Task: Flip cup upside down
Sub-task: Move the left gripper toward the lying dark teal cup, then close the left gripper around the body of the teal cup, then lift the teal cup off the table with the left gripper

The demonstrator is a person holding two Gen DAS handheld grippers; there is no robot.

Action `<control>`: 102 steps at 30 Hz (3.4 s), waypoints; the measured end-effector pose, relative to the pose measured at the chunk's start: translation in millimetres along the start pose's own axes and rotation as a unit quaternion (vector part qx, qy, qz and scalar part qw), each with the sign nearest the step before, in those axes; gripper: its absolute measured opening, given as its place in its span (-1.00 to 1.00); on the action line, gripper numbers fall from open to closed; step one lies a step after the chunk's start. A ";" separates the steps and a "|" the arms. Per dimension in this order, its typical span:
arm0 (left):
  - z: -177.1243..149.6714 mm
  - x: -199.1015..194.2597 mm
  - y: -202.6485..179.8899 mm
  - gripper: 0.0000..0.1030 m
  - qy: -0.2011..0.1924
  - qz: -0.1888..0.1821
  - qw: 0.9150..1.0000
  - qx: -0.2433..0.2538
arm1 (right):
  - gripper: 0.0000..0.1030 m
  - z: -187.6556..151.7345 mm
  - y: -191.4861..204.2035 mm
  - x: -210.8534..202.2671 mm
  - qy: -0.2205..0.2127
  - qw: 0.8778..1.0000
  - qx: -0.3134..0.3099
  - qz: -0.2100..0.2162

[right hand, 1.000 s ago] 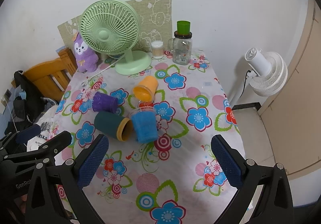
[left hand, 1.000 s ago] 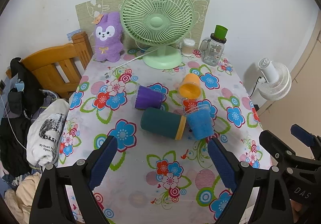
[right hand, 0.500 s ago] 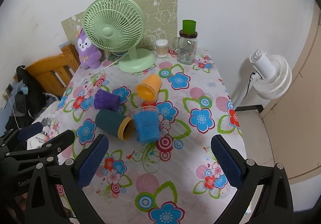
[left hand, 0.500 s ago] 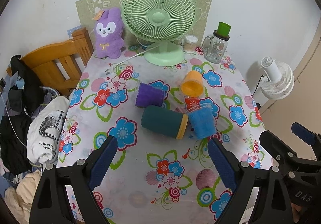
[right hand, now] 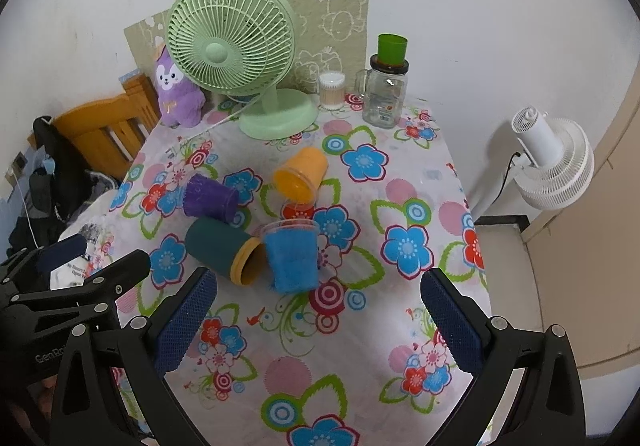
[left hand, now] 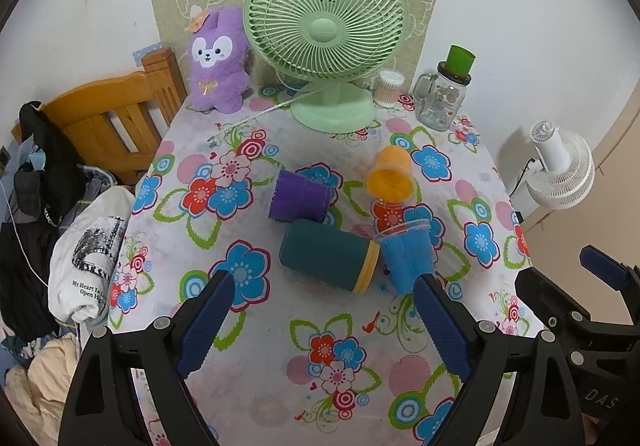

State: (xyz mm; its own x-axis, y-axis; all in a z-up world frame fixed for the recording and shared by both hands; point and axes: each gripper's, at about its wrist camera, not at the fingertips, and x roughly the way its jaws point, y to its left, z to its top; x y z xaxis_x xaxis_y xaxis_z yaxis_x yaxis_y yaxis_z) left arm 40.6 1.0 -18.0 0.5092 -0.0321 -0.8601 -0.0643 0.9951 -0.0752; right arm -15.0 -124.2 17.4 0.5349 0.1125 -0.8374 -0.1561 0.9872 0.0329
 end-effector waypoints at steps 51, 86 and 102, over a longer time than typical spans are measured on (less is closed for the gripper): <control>18.1 183.5 23.0 0.75 0.155 0.048 0.948 -0.275 | 0.99 79.3 -1.8 194.7 0.104 0.986 -0.114 0.059; -14.8 181.3 63.5 0.44 0.186 0.043 0.956 -0.221 | 0.97 67.9 23.9 219.7 0.135 0.975 -0.157 0.083; -61.9 121.6 29.4 0.40 0.205 -0.004 0.977 -0.065 | 0.96 15.8 17.5 176.3 0.147 0.983 -0.084 0.070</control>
State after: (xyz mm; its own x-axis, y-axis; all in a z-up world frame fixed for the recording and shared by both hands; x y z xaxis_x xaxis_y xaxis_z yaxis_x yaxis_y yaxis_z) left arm 47.5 20.6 -156.0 0.1251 -0.1015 -0.9869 -0.1838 0.9752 -0.1236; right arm 89.7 -85.3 -121.1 0.2397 0.1843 -0.9532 -0.3585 0.9292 0.0896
